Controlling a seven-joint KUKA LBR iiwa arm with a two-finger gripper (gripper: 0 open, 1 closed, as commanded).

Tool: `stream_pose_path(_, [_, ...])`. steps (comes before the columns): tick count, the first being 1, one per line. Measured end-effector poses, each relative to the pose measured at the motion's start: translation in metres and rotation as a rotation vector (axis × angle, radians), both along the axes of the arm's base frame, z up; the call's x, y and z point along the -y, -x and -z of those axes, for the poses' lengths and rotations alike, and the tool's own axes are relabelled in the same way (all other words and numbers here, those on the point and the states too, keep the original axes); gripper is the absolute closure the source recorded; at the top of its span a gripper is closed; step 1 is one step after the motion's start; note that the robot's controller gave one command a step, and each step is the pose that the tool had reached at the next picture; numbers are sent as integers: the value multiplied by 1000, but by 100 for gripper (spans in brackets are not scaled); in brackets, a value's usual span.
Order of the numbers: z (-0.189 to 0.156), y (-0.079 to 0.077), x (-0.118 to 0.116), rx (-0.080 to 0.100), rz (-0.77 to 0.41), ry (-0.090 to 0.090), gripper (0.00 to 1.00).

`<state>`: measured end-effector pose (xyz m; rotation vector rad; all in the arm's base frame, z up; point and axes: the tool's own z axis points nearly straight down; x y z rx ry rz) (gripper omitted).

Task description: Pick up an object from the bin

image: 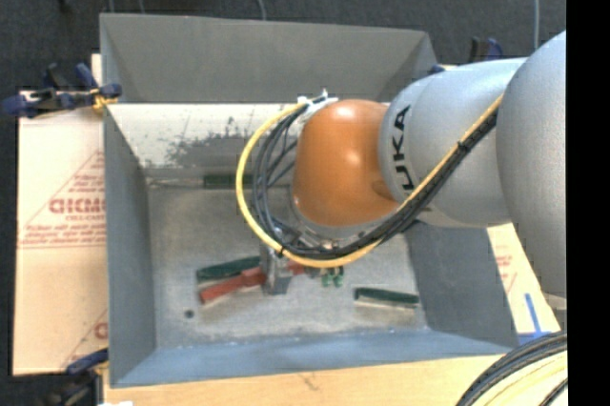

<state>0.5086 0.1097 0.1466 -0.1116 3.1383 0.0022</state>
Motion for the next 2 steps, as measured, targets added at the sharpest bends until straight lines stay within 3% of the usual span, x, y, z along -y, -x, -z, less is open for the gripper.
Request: stream_pose_path(2, [0,0,0,0,2,0,100])
